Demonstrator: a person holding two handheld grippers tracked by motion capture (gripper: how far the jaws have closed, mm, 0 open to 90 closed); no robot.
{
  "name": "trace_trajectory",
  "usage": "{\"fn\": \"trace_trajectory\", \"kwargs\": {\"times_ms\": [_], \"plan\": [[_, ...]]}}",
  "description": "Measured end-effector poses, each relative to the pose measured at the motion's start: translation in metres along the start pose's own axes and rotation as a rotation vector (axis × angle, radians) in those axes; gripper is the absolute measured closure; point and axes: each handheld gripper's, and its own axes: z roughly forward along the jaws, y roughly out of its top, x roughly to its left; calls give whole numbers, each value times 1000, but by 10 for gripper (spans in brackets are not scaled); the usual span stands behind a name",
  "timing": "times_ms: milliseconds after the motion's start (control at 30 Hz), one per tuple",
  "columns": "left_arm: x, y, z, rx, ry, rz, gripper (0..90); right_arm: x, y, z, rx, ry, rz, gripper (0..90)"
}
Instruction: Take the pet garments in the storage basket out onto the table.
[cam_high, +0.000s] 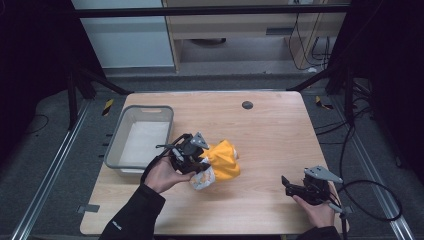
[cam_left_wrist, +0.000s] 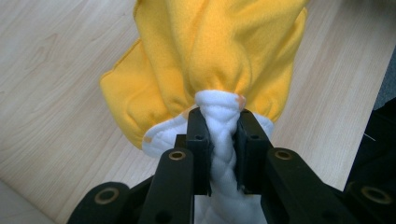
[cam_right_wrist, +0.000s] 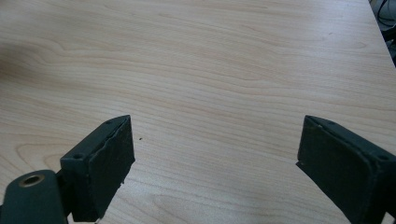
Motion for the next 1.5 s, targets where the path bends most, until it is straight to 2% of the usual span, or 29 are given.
{"fn": "trace_trajectory", "kwargs": {"times_ms": [600,900,1033,1200,1300,1500], "plan": [[-13,-8,44,59,-50,39,775,0,0,1,2,1,-7,105],[-18,-10,58,78,-69,57,748,1,0,1,3,1,-7,103],[-19,-10,62,97,-68,62,700,1,0,1,3,1,-7,103],[-18,-11,64,111,-66,66,600,1,0,1,4,1,-8,102],[-17,-11,63,102,-71,66,529,1,0,1,4,-1,-10,100],[-14,-12,52,53,-52,60,420,0,0,1,3,-3,-10,99]]}}
